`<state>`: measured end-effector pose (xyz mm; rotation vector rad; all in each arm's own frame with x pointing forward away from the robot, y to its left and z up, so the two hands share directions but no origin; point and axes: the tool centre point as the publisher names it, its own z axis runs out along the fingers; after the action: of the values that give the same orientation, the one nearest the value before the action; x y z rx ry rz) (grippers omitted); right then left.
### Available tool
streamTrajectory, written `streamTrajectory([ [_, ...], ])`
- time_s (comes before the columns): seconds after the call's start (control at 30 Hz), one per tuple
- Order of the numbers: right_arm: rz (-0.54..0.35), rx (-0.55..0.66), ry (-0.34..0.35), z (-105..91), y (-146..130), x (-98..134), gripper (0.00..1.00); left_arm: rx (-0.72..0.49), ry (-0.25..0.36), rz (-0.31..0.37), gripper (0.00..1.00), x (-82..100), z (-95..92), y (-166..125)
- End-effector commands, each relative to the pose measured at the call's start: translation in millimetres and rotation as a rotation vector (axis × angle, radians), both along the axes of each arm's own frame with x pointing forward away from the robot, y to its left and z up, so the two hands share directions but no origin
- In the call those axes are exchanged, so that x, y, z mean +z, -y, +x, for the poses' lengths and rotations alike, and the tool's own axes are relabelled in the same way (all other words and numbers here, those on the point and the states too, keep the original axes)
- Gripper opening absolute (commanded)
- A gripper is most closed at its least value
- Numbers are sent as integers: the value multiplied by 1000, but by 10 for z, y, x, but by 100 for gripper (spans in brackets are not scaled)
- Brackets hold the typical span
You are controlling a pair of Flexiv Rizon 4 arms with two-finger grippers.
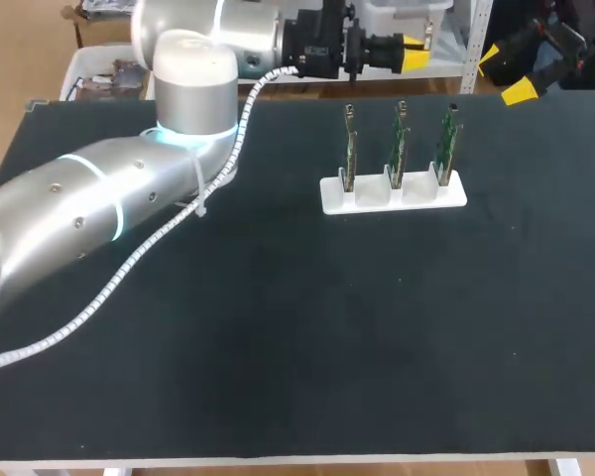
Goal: Pick up the optical module with the left hand, and insert it into the network port with the right hand.
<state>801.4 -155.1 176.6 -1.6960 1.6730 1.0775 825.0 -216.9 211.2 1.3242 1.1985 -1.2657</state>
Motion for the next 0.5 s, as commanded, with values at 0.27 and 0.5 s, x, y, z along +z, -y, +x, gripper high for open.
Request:
streamTrajectory([
  [0.27,47,493,-341,78,12,8,100,45,7,29,0,24,-74,82],
  [0.5,47,493,-341,78,12,8,100,91,11,58,0,-5,-152,96],
])
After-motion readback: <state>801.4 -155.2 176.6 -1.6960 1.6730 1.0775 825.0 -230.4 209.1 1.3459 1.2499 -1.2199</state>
